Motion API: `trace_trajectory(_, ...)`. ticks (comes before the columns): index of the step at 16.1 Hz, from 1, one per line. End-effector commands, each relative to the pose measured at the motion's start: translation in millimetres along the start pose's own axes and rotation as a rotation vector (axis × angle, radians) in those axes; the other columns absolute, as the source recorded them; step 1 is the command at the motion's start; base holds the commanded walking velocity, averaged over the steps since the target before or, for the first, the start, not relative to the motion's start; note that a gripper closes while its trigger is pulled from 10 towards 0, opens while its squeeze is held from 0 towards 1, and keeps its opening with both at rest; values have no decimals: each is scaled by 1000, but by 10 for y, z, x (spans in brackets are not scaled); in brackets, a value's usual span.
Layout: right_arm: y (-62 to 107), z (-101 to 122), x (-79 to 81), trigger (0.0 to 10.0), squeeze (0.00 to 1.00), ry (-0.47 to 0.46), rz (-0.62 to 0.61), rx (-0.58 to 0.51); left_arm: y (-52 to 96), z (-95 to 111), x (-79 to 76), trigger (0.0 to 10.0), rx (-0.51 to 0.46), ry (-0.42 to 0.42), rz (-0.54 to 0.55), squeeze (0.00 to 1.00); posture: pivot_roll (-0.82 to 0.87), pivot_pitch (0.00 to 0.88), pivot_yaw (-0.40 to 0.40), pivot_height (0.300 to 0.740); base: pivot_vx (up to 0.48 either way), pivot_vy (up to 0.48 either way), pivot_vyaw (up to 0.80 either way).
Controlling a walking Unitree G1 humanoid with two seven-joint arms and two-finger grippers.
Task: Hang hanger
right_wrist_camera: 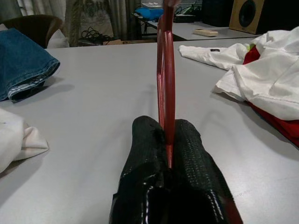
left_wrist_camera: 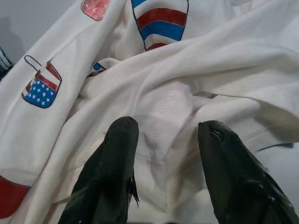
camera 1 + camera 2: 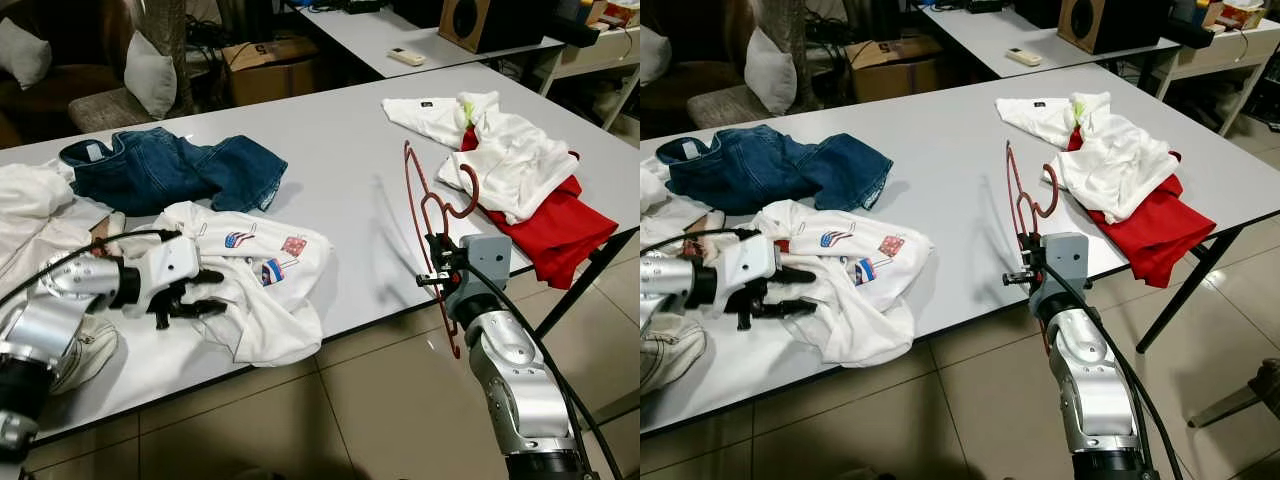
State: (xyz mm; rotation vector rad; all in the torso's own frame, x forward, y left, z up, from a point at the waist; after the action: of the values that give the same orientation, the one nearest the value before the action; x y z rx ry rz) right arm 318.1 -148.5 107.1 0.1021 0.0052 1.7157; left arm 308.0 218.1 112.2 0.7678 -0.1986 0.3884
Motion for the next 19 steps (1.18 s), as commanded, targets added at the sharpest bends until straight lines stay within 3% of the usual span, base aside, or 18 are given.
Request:
trace_trajectory(1, 27, -117, 20, 10000, 0, -9, 0, 48, 27, 27, -15, 10000, 3, -2, -2, 0, -54, 0, 91, 740, 0, 0, 0)
trace_trajectory(3, 33, -119, 13, 10000, 0, -10, -3, 49, 31, 25, -21, 9804, 8, -8, 3, 0, -52, 0, 87, 740, 0, 0, 0)
trace_trajectory(5, 37, -121, 14, 10000, 0, -6, 0, 51, 64, 10, 13, 7176, 24, -20, 21, 0, -53, 0, 84, 740, 0, 0, 0)
trace_trajectory(6, 39, -122, 11, 10000, 0, -4, 1, 52, 75, -4, 61, 4078, 43, -29, 58, 0, -56, 0, 85, 740, 0, 0, 0)
trace_trajectory(8, 47, -124, 2, 10000, 0, -4, -1, 54, 81, -28, 114, 2118, 73, -41, 102, 0, -58, 0, 86, 740, 0, 0, 0)
trace_trajectory(9, 50, -125, -3, 10000, 0, -4, -2, 54, 88, -33, 129, 2196, 81, -44, 109, 0, -58, 0, 85, 740, 0, 0, 0)
trace_trajectory(11, 63, -134, -13, 10000, 0, -2, -4, 58, 110, -28, 159, 0, 87, -39, 116, 0, -59, 0, 86, 740, 0, 0, 0)
trace_trajectory(19, 71, -126, -9, 10000, 0, -3, -4, 59, 106, -87, 165, 0, 124, -59, 110, 0, -61, 0, 90, 740, 0, 0, 0)
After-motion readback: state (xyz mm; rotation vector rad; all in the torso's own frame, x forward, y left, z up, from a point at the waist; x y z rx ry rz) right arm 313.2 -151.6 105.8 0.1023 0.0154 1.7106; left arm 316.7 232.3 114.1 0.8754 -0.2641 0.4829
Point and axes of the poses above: a point about 5 cm out from each wrist's last joint towards the gripper, its own y axis pointing back from the gripper into the wrist, its own z axis along the axis of the wrist's last joint, x = y × z, the point moved 4 cm from there along -y, pointing out of the wrist towards the gripper, and after that the axes turned 4 degrees about -y, right-handed, at the moved point
